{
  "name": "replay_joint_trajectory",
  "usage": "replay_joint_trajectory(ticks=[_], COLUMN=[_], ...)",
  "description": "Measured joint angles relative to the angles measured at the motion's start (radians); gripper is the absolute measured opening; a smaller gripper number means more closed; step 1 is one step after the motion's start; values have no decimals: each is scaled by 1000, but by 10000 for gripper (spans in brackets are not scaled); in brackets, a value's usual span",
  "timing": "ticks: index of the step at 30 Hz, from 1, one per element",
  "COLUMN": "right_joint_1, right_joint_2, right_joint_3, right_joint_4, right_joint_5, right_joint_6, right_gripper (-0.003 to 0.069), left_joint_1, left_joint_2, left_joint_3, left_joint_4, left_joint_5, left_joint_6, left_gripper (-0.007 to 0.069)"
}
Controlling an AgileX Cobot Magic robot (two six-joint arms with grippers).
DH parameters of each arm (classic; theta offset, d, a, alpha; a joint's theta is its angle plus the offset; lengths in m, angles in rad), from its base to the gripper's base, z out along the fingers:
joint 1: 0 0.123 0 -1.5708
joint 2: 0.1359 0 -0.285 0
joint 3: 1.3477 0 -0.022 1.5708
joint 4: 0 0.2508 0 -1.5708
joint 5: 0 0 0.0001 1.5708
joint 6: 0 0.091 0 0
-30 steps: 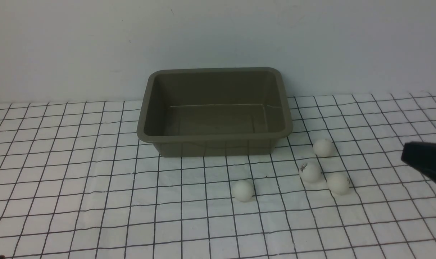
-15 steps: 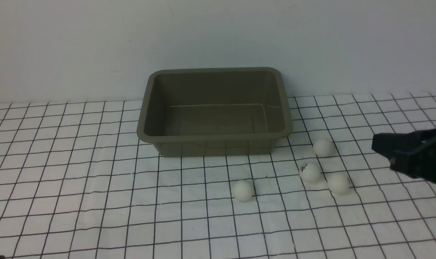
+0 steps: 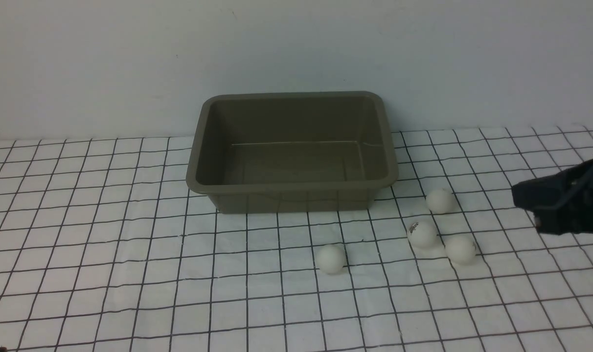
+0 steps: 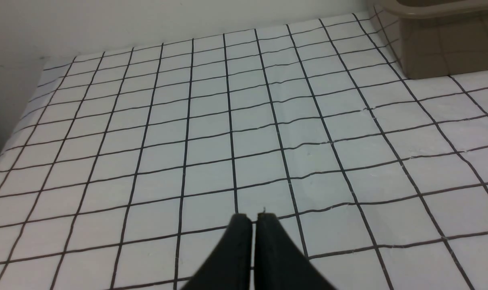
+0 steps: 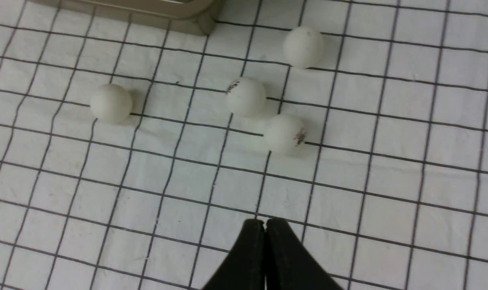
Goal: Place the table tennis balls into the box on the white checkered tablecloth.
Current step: 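Reach for and grasp a ping pong ball on the table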
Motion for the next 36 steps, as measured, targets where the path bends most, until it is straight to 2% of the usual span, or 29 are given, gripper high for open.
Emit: replay_joint_trajectory(ticks=[9, 16, 19, 23, 28, 36], right_joint_1=[0, 54, 118, 163, 182, 182], right_joint_2=[86, 273, 378, 443, 490, 531], right_joint_3=[-37, -37, -37, -37, -37, -37], right_joint_4=[-9, -21, -92, -188, -245, -245], right_joint_5=[48, -35, -125, -217, -292, -317], right_joint_6=[8, -32, -31, 36, 99, 96], right_gripper=[-8, -8, -8, -8, -7, 20], left_joint_1=[0, 0, 0, 0, 0, 0], left_joint_2=[0, 0, 0, 0, 0, 0], left_joint_3=[0, 0, 0, 0, 0, 0], left_joint_4=[0, 0, 0, 0, 0, 0], left_joint_5=[0, 0, 0, 0, 0, 0], left_joint_6=[0, 0, 0, 0, 0, 0], left_gripper=[-4, -4, -4, -4, -4, -4])
